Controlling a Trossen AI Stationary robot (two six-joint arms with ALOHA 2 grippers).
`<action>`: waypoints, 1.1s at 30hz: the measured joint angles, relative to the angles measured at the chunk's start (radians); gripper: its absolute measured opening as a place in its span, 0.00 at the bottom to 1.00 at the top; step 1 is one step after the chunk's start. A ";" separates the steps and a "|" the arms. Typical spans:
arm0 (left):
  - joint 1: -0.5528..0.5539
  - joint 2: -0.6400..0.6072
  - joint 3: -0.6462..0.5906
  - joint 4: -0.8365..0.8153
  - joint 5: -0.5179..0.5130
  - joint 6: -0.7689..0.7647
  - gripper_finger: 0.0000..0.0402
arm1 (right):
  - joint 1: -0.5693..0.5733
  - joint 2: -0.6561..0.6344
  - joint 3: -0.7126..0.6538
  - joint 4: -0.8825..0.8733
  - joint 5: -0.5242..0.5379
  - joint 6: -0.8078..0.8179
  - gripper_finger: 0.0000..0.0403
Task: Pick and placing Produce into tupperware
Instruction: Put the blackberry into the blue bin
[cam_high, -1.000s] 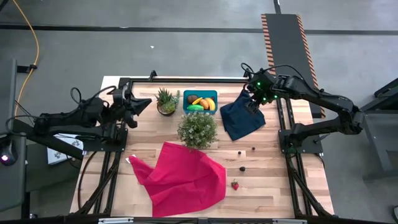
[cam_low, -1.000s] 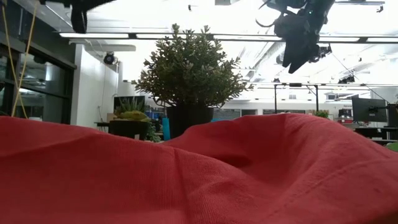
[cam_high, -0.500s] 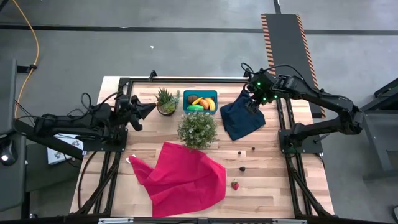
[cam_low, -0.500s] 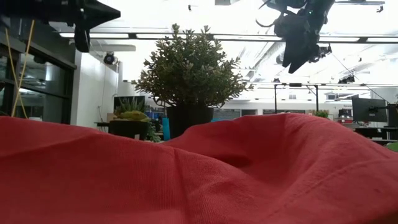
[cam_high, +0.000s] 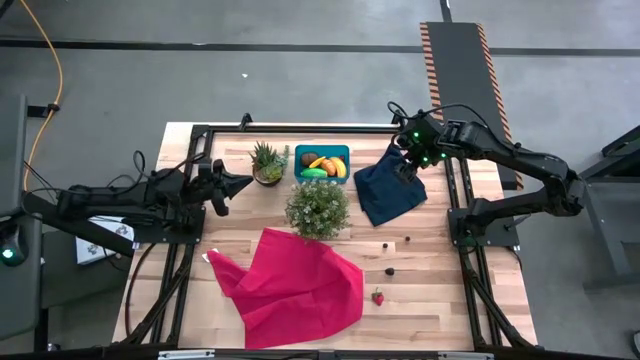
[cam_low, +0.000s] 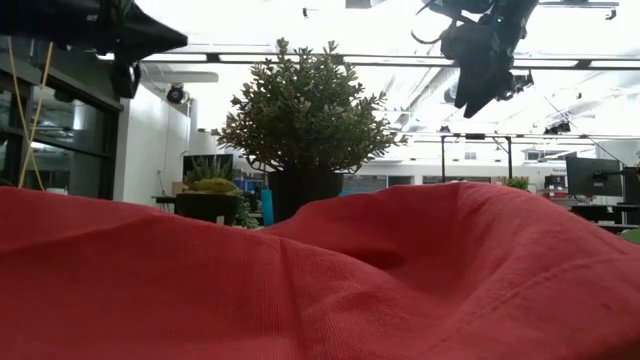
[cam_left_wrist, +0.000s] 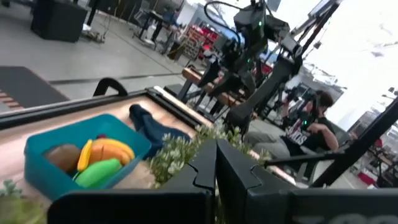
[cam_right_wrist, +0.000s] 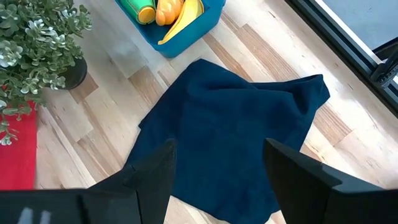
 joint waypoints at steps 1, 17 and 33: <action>0.000 -0.013 0.000 -0.025 0.002 -0.001 0.00 | 0.000 0.000 0.000 -0.001 0.000 0.000 0.58; 0.000 -0.135 0.000 -0.267 0.009 -0.052 0.00 | 0.000 -0.121 -0.019 0.011 -0.100 -0.034 0.58; 0.000 -0.141 0.000 -0.345 0.001 -0.094 0.00 | 0.037 -0.667 -0.359 0.189 -0.226 0.434 0.58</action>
